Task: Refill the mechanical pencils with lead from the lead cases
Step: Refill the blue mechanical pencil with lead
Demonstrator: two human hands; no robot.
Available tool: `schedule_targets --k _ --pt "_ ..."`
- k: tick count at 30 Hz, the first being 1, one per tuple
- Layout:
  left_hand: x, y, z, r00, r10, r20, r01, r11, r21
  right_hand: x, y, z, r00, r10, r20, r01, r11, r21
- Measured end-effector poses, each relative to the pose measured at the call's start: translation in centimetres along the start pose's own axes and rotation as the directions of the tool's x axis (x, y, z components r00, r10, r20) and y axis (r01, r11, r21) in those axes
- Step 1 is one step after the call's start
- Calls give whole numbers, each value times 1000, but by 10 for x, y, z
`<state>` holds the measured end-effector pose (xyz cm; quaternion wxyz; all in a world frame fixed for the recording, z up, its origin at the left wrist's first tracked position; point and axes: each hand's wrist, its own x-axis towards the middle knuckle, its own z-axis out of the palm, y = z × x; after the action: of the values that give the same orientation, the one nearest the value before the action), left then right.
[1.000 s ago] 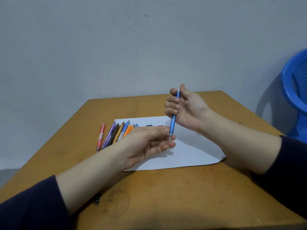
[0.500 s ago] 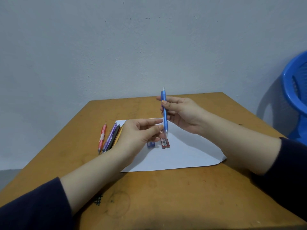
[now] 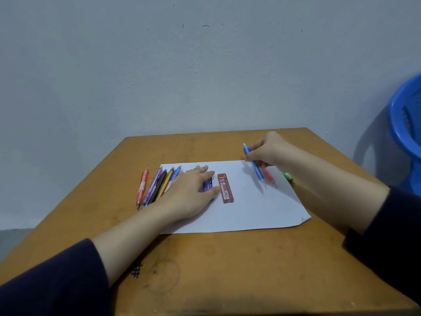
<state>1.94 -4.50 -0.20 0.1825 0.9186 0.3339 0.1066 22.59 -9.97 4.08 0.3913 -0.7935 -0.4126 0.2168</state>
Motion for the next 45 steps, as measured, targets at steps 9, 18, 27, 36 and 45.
schedule_targets --k 9,18,27,36,45 --pt "1 0 0 999 -3 48 0 998 68 9 11 2 995 -63 -80 27 923 -383" --pt "0 1 -1 998 -5 58 1 997 72 9 16 3 985 -131 -113 60 873 -484" --pt "-1 2 -1 999 -25 19 25 1000 -10 6 12 7 973 -206 -106 144 897 -417" --pt "0 -3 -14 972 -80 -222 47 988 -147 -31 2 42 855 -511 87 510 800 -315" --pt "5 -29 -43 968 -119 -220 132 990 43 -42 8 60 759 -438 481 630 681 -373"
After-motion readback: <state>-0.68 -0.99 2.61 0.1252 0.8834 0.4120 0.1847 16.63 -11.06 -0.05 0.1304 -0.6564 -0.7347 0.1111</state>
